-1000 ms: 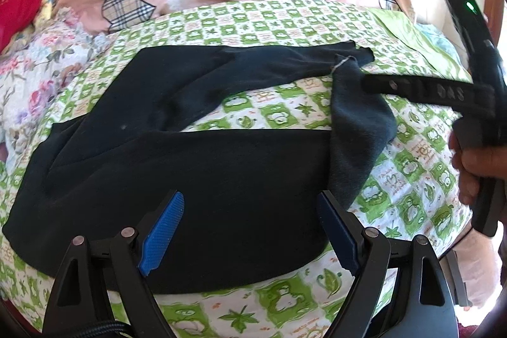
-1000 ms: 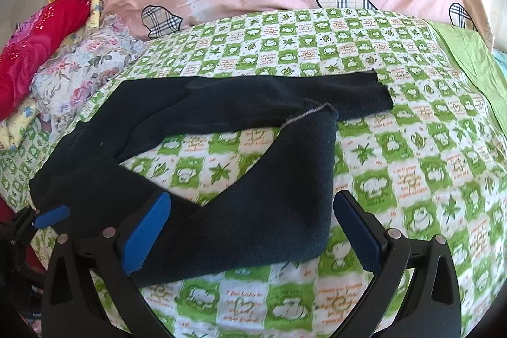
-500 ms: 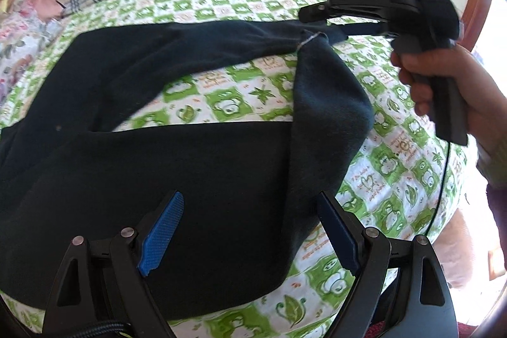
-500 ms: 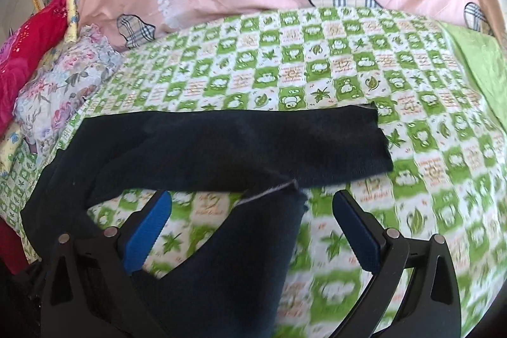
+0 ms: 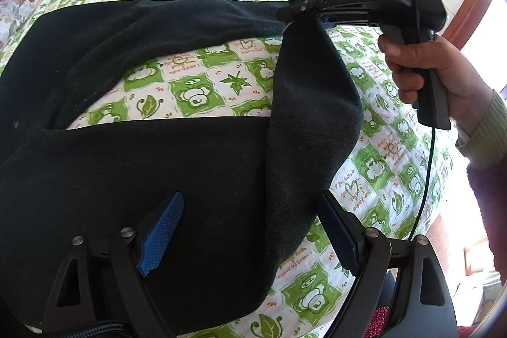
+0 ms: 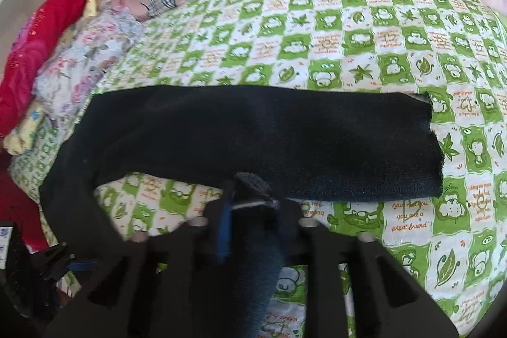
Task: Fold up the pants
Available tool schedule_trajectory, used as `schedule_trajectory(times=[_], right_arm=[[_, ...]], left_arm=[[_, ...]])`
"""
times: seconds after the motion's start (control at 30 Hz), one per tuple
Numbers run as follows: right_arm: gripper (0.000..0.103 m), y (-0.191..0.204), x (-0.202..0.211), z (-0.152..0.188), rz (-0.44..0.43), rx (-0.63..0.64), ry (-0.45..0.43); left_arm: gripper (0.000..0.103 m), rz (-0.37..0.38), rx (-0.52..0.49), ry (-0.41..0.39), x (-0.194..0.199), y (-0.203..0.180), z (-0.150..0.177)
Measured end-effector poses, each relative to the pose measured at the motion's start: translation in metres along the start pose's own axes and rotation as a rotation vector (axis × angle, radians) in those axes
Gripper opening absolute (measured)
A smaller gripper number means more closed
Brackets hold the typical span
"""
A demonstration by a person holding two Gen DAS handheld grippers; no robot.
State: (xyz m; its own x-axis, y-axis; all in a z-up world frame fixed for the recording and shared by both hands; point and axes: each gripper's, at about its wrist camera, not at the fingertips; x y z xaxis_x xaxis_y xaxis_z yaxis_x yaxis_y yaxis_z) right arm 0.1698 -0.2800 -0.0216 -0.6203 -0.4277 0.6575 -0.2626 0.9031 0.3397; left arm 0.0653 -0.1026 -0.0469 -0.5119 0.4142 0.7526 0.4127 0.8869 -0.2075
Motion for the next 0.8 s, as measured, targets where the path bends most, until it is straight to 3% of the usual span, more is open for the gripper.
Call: schedule_trajectory(times=[0.03,0.1,0.13,0.2,0.27,0.63,0.8], right_arm=[[0.015,0.0,0.007,0.0,-0.011,-0.004,-0.019],[0.014,-0.001,0.018,0.001,-0.023,-0.011,-0.051],[0.014,-0.002,0.025,0.001,-0.029,-0.018,-0.066],[0.013,-0.006,0.041,0.002,-0.045,-0.037,-0.104],[0.013,-0.012,0.056,0.003,-0.054,-0.056,-0.14],[0.012,-0.044,0.136,0.006,-0.078,-0.076,-0.366],[0.012,-0.049,0.155,0.048,-0.032,-0.031,-0.359]], left_arm=[[0.082,0.006,0.001,0.002,-0.001,-0.001,-0.001],[0.056,0.031,0.0,0.007,-0.002,-0.004,-0.002],[0.047,0.041,-0.001,0.014,-0.003,-0.005,-0.003],[0.017,0.054,-0.002,0.027,-0.007,-0.01,-0.006],[0.009,0.052,-0.003,0.021,-0.004,-0.011,-0.008],[0.005,-0.035,-0.111,-0.155,0.023,-0.045,-0.057],[0.005,-0.026,-0.177,-0.13,0.018,-0.065,-0.037]])
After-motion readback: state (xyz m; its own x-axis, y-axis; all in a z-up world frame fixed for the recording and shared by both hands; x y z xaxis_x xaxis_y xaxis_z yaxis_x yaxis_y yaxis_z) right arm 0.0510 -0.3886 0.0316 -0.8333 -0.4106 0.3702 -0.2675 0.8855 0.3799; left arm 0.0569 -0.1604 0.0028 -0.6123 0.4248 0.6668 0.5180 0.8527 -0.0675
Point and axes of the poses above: each gripper's, at about its wrist camera, not at the fingertips, and x roughly against the way its jaws point, y to its left, z to its underside, and after that the axes turned 10 degrees about -y, right-handed
